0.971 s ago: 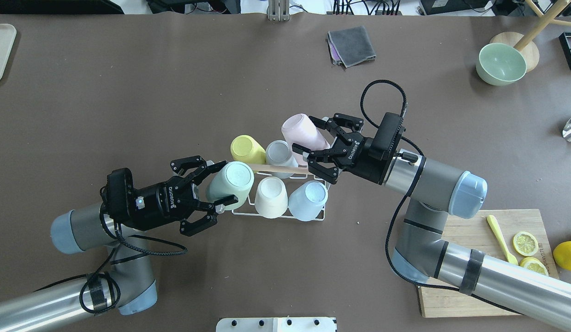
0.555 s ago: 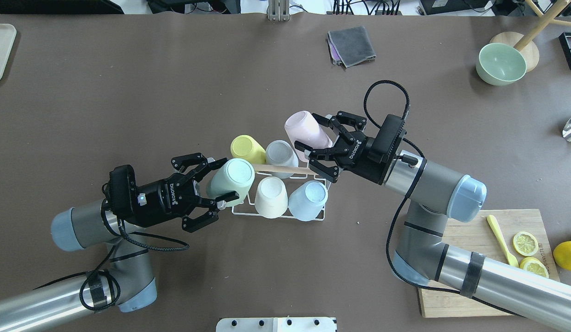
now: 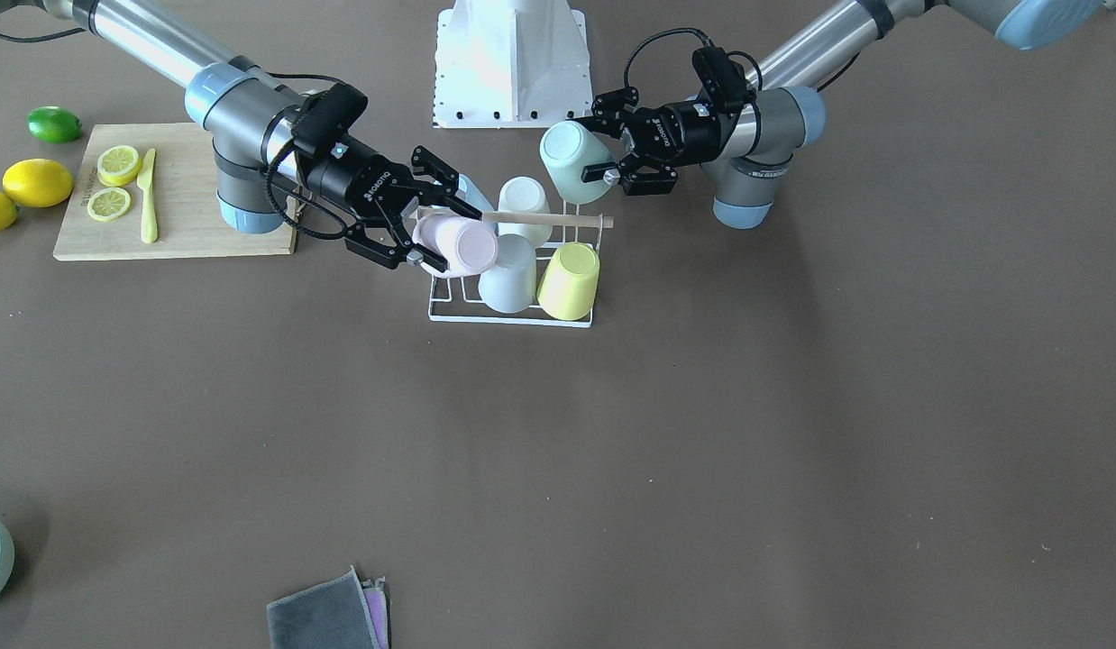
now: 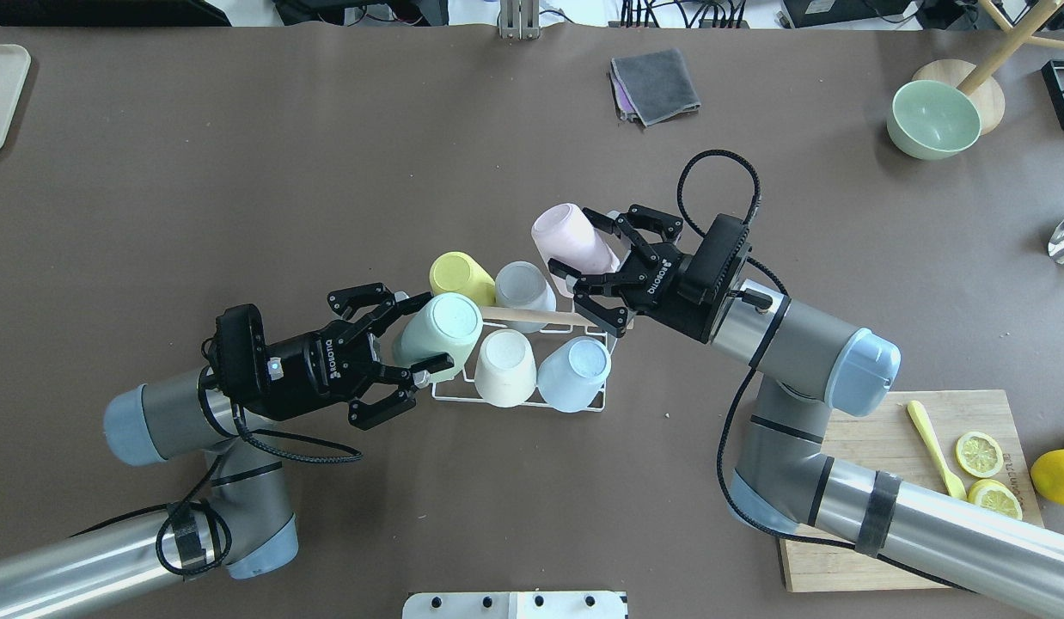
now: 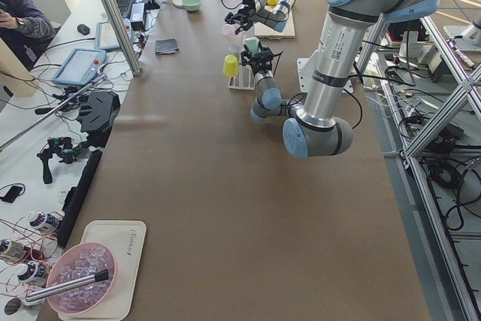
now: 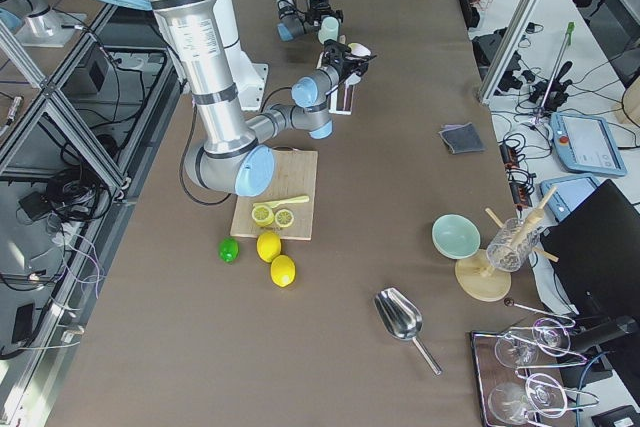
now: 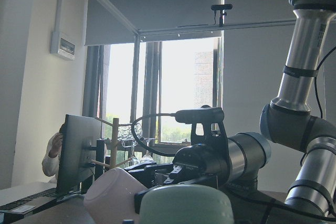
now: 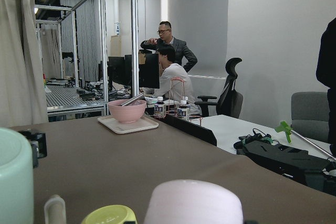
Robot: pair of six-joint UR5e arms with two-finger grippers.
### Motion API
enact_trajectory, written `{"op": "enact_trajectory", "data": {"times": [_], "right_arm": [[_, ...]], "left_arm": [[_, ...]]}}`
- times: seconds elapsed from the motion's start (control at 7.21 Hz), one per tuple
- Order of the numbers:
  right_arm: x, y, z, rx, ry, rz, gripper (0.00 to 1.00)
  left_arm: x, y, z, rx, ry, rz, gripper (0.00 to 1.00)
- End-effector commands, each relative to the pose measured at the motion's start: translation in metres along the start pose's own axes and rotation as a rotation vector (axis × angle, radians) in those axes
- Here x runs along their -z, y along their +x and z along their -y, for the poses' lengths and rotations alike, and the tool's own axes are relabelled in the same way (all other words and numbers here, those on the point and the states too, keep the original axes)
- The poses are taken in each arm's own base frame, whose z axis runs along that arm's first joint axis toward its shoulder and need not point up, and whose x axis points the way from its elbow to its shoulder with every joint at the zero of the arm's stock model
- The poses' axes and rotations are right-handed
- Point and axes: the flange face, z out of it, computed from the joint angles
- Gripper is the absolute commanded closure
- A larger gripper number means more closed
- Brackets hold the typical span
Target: Place cup on cup holder
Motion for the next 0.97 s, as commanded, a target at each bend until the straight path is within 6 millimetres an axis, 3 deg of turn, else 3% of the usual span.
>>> {"op": "enact_trajectory", "data": {"times": [0.0,0.14,0.42,0.56,0.69,0.83], "right_arm": [[-0.002,-0.002,0.002,-0.022,0.003,0.0,0.0],[0.0,-0.001,0.001,-0.022,0.001,-0.001,0.0],[0.006,0.009,0.022,-0.024,-0.015,-0.017,0.0],[0.021,0.024,0.028,-0.048,-0.087,0.006,0.0],[0.033,0.054,0.029,-0.059,-0.172,0.039,0.0],[0.054,0.093,0.026,-0.086,-0.272,0.049,0.0]], "left_arm": [[-0.002,0.002,-0.005,0.009,-0.009,-0.001,0.75],[-0.003,0.003,-0.005,0.01,-0.008,-0.003,0.75],[-0.003,0.003,-0.005,0.008,-0.008,-0.003,0.75],[-0.002,0.003,-0.005,0.007,-0.009,-0.002,0.74],[-0.002,0.003,-0.005,0.007,-0.009,-0.002,0.7],[-0.002,0.003,-0.005,0.011,-0.009,-0.002,0.56]]}}
